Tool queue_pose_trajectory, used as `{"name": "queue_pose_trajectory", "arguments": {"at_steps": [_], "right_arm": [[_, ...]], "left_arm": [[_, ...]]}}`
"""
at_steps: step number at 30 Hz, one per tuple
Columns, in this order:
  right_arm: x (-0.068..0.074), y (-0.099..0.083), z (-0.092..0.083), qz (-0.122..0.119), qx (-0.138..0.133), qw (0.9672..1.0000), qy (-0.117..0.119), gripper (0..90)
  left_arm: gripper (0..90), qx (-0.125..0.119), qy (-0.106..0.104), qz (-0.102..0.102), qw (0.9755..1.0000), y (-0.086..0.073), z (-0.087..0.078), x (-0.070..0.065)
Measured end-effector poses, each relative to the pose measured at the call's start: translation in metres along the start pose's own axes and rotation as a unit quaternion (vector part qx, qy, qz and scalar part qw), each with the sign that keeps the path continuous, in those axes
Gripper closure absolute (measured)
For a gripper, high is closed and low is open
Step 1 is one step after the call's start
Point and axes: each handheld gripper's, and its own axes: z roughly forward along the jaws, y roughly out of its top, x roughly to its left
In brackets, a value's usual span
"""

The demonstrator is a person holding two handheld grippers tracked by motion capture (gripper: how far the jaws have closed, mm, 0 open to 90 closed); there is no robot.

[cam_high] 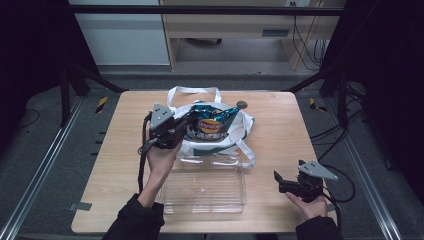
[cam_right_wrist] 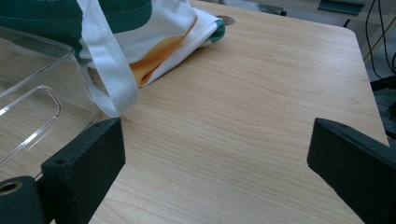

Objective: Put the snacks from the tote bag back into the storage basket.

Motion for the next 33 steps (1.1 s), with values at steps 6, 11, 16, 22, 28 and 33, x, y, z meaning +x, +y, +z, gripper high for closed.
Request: {"name": "queue_pose_trajectory", "arguments": {"at_steps": [6, 11, 16, 22, 28, 33], "right_arm": [[0.0, 0.0, 0.0, 0.001, 0.001, 1.0, 0.001, 4.6], [0.0, 0.0, 0.0, 0.001, 0.002, 1.0, 0.0, 4.5], [0.0, 0.0, 0.0, 0.001, 0.002, 1.0, 0.0, 4.6], [0.0, 0.0, 0.0, 0.002, 0.002, 1.0, 0.0, 4.6], [0.001, 0.0, -0.001, 0.002, 0.001, 1.0, 0.0, 4.6], [0.0, 0.0, -0.001, 0.001, 0.0, 1.0, 0.0, 4.6]], "left_arm": [[89.1, -0.012, -0.004, -0.006, 0.9999, 0.007, -0.008, 0.0], [89.1, -0.023, -0.006, -0.01, 0.9997, 0.011, -0.016, 0.002], [89.1, -0.034, -0.011, -0.014, 0.9993, 0.016, -0.023, 0.001], [89.1, -0.046, -0.022, -0.009, 0.9987, 0.023, -0.034, -0.005], [89.1, -0.051, -0.036, -0.002, 0.998, 0.026, -0.044, -0.012], [89.1, -0.056, -0.04, 0.004, 0.9976, 0.026, -0.052, -0.016]]}}
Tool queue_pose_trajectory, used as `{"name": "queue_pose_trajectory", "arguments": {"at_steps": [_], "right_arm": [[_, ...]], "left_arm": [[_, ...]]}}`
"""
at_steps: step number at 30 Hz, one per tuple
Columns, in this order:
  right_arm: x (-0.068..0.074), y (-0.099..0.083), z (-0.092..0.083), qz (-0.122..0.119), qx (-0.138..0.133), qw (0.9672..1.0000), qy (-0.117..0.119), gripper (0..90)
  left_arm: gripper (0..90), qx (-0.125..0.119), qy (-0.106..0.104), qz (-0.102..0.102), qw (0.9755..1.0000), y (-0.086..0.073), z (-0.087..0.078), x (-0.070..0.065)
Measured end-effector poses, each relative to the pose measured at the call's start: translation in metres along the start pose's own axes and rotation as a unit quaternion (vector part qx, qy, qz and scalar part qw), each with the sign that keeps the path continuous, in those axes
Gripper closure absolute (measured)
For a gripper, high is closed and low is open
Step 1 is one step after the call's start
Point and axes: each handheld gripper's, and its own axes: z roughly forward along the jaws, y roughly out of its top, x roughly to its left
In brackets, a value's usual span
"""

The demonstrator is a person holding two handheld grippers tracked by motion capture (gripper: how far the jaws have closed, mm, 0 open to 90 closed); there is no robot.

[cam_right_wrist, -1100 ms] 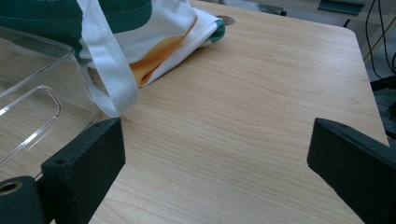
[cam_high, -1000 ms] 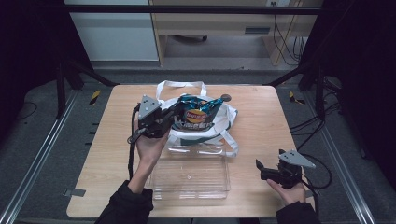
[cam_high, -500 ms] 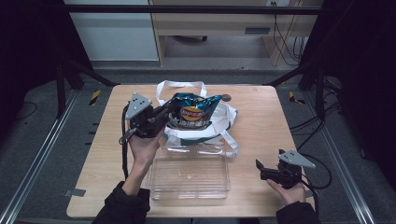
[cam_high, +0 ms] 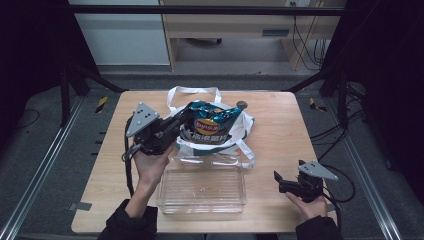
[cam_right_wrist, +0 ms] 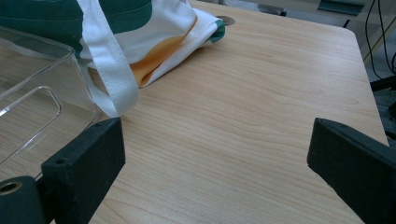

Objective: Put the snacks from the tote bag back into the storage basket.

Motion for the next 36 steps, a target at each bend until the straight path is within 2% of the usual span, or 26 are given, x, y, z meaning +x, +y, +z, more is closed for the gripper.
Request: {"name": "queue_pose_trajectory", "arguments": {"at_steps": [19, 36], "right_arm": [[0.0, 0.0, 0.0, -0.002, 0.001, 1.0, -0.002, 4.6], [0.0, 0.0, 0.0, -0.001, 0.001, 1.0, -0.002, 4.6]], "left_arm": [[89.1, -0.015, -0.011, 0.005, 0.9998, -0.006, -0.032, -0.009], [89.1, 0.004, -0.02, 0.006, 0.9998, -0.028, -0.049, -0.018]]}}
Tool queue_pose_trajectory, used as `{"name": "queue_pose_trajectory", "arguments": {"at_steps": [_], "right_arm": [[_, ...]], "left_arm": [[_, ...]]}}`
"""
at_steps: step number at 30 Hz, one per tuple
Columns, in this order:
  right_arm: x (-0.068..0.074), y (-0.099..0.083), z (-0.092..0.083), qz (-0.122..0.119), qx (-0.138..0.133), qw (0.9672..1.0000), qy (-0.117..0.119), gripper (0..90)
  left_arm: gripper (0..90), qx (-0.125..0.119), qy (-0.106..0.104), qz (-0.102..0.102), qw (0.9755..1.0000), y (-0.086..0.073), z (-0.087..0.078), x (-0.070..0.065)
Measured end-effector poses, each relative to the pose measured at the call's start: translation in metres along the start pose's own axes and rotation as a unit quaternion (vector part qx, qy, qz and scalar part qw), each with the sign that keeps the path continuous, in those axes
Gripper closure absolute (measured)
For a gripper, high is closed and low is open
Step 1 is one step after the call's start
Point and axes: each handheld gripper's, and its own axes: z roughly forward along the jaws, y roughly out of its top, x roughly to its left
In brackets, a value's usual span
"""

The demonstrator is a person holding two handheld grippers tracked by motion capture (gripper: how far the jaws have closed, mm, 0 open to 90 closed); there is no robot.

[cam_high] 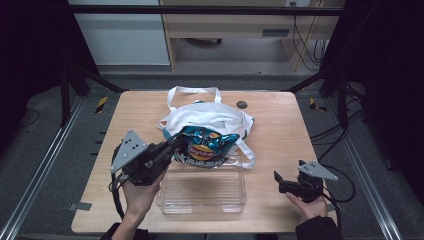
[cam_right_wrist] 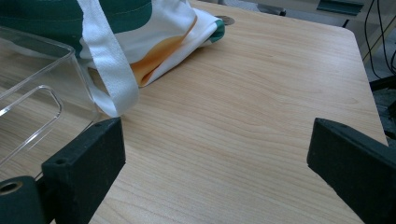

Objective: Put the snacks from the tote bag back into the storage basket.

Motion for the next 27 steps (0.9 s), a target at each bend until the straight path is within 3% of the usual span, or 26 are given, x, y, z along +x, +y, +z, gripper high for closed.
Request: {"name": "queue_pose_trajectory", "arguments": {"at_steps": [9, 27], "right_arm": [[0.0, 0.0, 0.0, 0.0, 0.001, 1.0, 0.0, 4.7], [0.001, 0.0, -0.001, -0.002, 0.003, 1.0, 0.0, 4.9]], "left_arm": [[89.1, 0.011, 0.003, -0.009, 0.9999, -0.013, -0.004, 0.004], [89.0, 0.051, -0.004, -0.01, 0.9986, -0.04, -0.002, -0.009]]}}
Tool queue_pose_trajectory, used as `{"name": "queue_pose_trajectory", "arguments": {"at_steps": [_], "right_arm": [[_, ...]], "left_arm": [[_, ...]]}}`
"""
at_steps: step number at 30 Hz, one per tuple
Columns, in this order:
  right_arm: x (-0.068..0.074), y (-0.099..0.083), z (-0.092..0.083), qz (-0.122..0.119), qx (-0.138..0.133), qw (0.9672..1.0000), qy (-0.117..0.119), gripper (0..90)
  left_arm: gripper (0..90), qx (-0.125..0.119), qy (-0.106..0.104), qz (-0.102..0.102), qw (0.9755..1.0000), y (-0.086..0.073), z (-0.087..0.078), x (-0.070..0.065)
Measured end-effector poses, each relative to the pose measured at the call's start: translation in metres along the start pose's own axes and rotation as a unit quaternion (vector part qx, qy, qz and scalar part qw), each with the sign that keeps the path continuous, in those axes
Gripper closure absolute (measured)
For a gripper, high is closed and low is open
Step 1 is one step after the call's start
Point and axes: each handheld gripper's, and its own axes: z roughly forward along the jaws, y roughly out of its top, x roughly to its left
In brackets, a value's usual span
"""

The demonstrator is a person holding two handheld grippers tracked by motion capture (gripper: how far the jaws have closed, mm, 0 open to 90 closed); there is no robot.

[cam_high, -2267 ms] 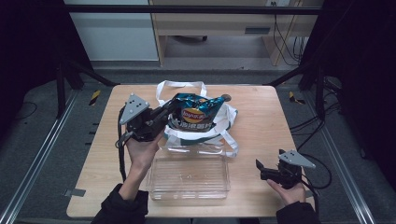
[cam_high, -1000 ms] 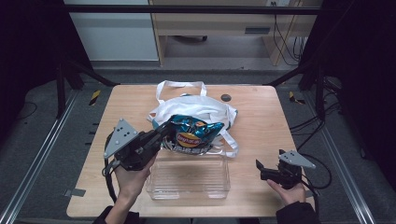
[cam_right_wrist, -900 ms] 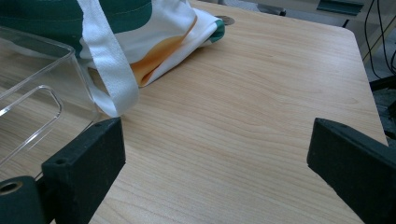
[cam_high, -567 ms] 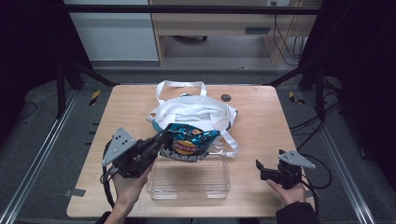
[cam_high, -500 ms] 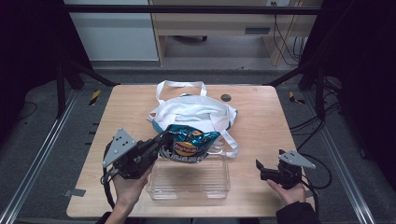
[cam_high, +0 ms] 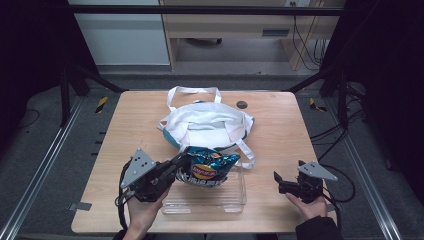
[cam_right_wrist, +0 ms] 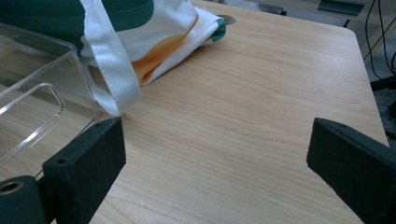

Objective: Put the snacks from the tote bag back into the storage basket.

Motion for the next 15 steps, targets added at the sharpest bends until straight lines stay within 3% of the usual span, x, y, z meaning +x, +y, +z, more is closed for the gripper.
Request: {"name": "queue_pose_trajectory", "arguments": {"at_steps": [15], "right_arm": [[0.0, 0.0, -0.001, 0.0, -0.001, 1.0, 0.0, 5.0]], "left_arm": [[89.0, 0.033, 0.001, -0.005, 0.9994, -0.023, 0.006, -0.002]]}}
